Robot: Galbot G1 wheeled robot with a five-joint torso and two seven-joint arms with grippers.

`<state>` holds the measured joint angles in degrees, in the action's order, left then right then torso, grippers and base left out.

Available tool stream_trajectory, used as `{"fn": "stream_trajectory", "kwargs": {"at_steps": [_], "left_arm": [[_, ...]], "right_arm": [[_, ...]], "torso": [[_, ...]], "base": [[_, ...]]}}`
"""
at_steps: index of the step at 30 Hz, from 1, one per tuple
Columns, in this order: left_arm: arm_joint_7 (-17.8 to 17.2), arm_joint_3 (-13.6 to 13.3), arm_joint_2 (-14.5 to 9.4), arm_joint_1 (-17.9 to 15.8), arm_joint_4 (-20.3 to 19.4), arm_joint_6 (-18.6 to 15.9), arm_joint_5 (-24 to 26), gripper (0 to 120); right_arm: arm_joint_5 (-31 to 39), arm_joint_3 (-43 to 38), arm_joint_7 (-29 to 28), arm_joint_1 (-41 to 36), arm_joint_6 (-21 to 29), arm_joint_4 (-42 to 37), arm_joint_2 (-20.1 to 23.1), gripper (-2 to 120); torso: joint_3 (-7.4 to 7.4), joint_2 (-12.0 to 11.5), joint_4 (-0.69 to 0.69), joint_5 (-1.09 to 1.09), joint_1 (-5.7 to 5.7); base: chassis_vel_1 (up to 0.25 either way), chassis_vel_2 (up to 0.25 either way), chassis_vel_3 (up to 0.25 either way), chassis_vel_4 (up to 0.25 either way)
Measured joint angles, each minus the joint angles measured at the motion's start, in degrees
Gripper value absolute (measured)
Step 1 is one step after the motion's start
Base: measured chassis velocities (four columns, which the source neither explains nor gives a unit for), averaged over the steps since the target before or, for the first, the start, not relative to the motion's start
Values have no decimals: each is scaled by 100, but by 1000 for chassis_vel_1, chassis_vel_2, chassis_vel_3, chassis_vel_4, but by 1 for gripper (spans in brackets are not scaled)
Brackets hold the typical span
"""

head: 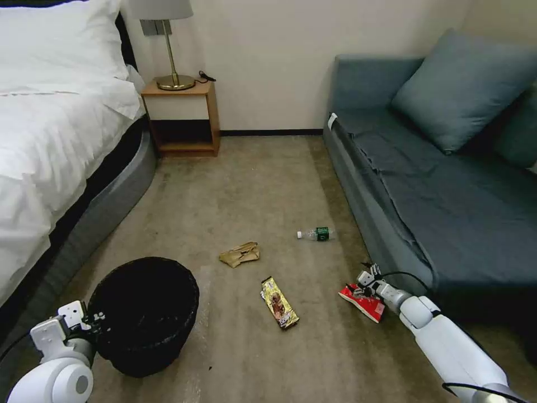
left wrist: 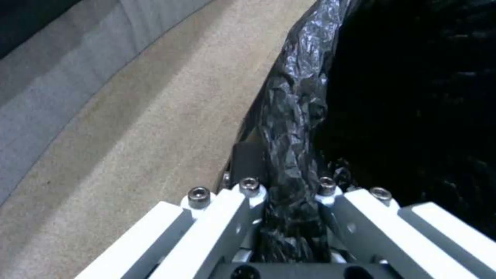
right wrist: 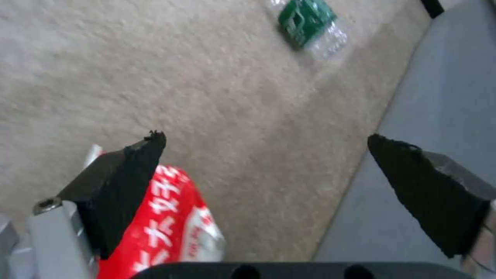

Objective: Pick up the trash bin, then pick up the garbage on the floor and place it into the trash bin.

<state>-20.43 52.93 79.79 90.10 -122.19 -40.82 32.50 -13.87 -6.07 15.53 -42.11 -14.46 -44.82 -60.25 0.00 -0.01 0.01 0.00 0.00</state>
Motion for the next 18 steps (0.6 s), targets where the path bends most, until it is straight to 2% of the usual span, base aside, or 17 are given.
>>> {"fn": "stream_trajectory", "kwargs": {"at_steps": [3, 8, 15, 18], "left_arm": [[1, 0, 5, 2, -9, 4, -9, 4], [9, -20, -34, -35, 16, 8, -11, 4], [18, -93, -68, -91, 110, 28, -13, 4], [20, -113, -71, -98, 140, 47, -26, 4]], "right_arm": [[-63, -17, 6, 63, -4, 108, 11, 100], [74, -25, 155, -66, 223, -125, 287, 100], [161, -13, 895, -303, 581, -480, 508, 100], [126, -17, 1028, -322, 592, -487, 516, 100]], "torso": [[0, 0, -1, 0, 0], [0, 0, -1, -1, 0], [0, 0, -1, 0, 0], [0, 1, -2, 0, 0]], "base": [[0, 0, 0, 0], [0, 0, 0, 0], [0, 0, 0, 0], [0, 0, 0, 0]]}}
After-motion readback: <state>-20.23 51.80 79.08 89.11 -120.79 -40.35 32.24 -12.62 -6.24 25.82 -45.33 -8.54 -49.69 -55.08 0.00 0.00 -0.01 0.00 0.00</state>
